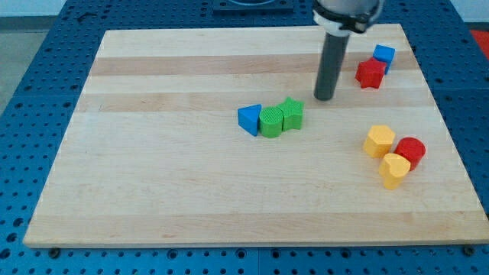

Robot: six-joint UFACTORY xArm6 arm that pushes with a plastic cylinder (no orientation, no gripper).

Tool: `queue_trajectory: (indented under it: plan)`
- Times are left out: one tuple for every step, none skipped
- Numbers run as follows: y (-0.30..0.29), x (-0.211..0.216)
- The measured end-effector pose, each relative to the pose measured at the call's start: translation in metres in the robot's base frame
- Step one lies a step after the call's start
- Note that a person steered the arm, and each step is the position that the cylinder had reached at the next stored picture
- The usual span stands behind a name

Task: Move the green star to right side of green circle

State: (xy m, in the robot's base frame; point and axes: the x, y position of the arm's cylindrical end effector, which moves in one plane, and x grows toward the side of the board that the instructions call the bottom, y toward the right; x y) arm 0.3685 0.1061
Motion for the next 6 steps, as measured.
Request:
queue_trajectory:
  plan:
    - [-0.031, -0.012]
    - [-0.069, 0.000]
    - [-0.085, 0.020]
    - [-0.083, 0.024]
    - [-0.066, 0.024]
    - [-0.047, 0.024]
